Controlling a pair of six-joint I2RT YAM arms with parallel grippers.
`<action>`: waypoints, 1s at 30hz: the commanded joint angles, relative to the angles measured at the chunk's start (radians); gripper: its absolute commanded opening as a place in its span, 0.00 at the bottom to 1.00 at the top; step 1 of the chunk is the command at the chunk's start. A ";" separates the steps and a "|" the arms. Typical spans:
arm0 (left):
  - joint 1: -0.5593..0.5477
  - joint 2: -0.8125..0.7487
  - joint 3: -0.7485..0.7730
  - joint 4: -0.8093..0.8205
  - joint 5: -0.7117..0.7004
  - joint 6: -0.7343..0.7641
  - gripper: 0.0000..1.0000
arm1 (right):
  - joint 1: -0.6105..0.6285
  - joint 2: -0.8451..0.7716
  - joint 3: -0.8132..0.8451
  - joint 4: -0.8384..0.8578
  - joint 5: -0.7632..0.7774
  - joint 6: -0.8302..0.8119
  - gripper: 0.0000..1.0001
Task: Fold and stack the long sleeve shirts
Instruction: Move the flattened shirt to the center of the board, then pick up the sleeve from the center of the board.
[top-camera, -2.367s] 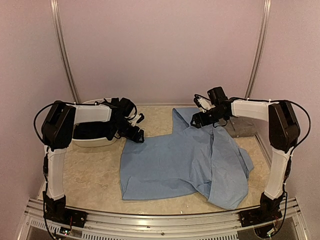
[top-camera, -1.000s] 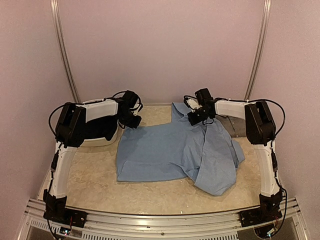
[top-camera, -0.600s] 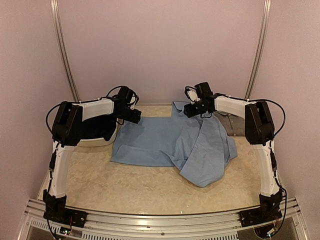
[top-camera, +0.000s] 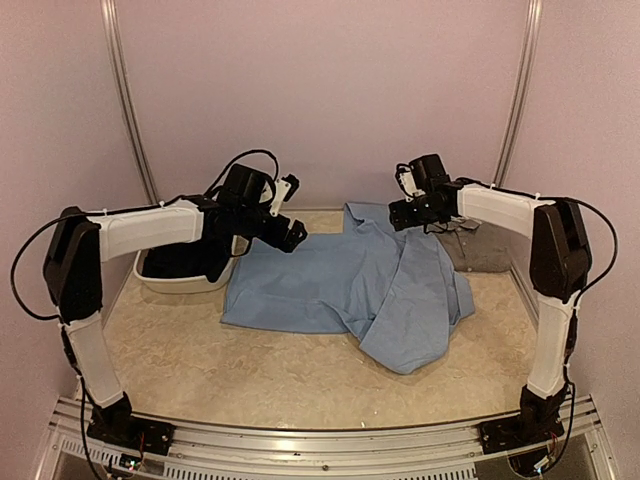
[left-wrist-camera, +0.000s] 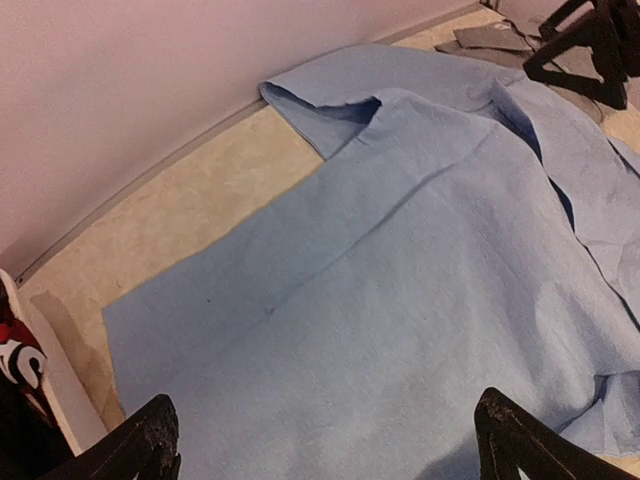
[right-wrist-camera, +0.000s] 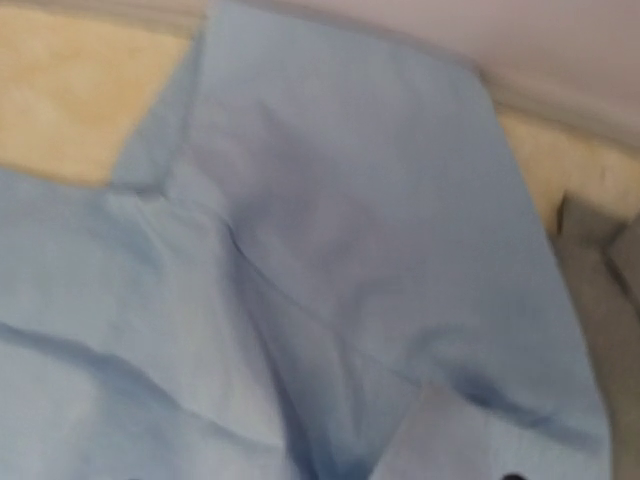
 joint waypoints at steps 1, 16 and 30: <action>-0.011 -0.045 -0.069 -0.028 0.017 0.026 0.97 | -0.013 0.086 0.048 -0.082 0.051 0.067 0.70; -0.073 -0.013 -0.085 -0.070 -0.085 0.012 0.98 | -0.020 0.215 0.148 -0.169 0.165 0.088 0.50; -0.095 -0.009 -0.105 -0.110 -0.118 0.027 0.99 | -0.027 0.322 0.263 -0.212 0.206 0.073 0.36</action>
